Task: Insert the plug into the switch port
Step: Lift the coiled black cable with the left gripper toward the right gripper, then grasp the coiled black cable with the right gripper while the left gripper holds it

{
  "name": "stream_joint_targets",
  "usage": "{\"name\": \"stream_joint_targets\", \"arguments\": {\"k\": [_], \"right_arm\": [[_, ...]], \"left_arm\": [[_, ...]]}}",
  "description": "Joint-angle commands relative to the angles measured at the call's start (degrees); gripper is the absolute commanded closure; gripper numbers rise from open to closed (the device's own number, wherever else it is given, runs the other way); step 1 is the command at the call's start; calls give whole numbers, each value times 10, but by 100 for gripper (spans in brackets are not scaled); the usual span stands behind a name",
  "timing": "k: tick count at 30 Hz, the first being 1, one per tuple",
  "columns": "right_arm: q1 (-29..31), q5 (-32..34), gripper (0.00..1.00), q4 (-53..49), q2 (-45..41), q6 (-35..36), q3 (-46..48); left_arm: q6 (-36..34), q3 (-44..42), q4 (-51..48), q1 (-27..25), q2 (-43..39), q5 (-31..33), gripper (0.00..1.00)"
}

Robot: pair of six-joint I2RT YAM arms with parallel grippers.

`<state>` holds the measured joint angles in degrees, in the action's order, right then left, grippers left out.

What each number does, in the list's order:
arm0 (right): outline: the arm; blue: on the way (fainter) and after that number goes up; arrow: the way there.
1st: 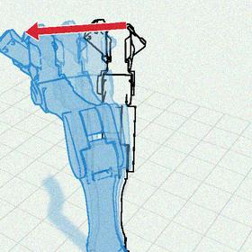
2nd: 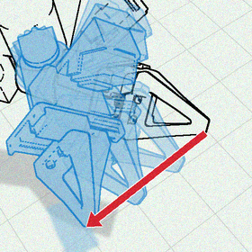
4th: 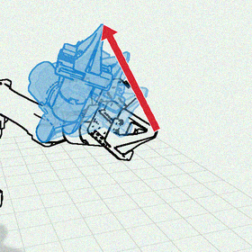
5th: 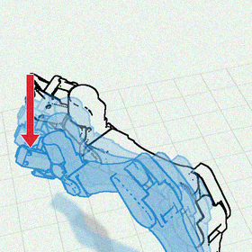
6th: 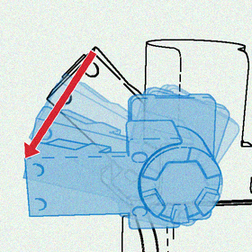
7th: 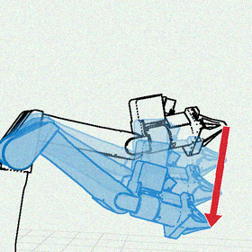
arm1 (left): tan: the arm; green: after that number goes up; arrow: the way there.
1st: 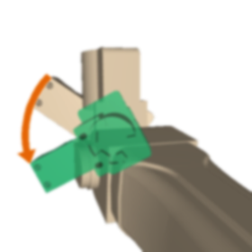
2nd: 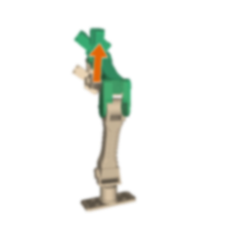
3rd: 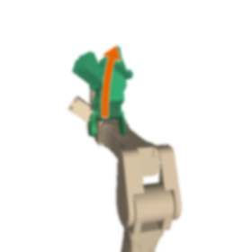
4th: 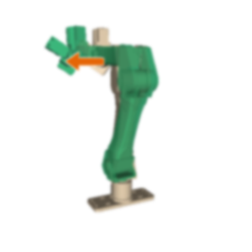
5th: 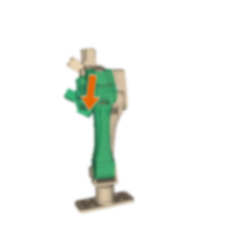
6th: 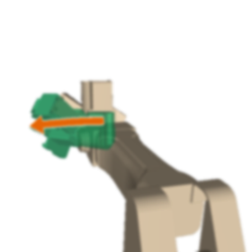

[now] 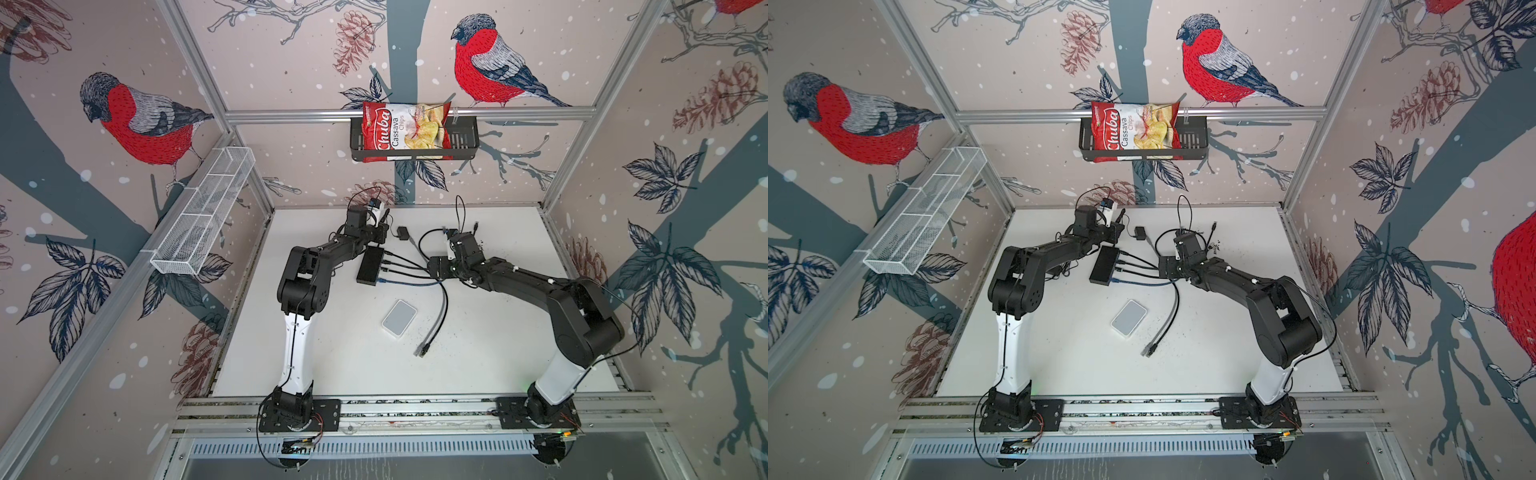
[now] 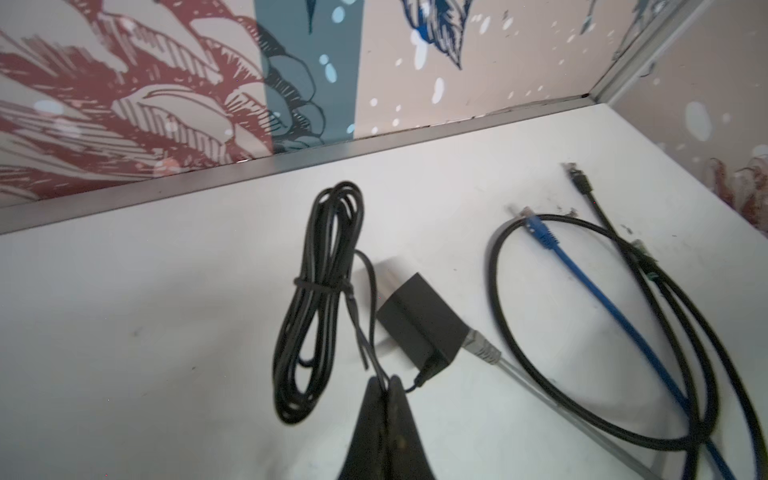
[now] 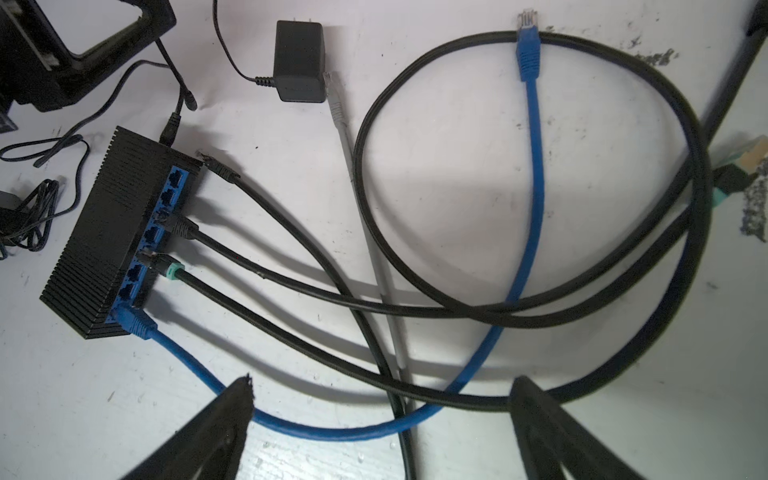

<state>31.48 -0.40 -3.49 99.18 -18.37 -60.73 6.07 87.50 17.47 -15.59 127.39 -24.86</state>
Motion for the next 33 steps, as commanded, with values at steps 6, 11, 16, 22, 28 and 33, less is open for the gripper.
{"name": "stream_joint_targets", "arguments": {"k": [6,11,16,22,28,33], "right_arm": [[6,9,3,11,-5,-6,-1],[12,26,3,6,-6,-3,-4],[17,34,3,5,-6,-1,-6],[22,28,4,8,-5,2,-11],[31,-6,7,97,-39,15,38],[31,-32,13,166,-63,2,74]], "left_arm": [[85,-39,165,15,-31,-117,100],[92,-24,151,16,-25,-156,100],[103,-24,140,19,-15,-180,100],[93,-22,98,18,-21,-156,100],[83,-31,21,-1,-49,-102,100],[88,-35,-68,-35,-67,-34,100]]}}
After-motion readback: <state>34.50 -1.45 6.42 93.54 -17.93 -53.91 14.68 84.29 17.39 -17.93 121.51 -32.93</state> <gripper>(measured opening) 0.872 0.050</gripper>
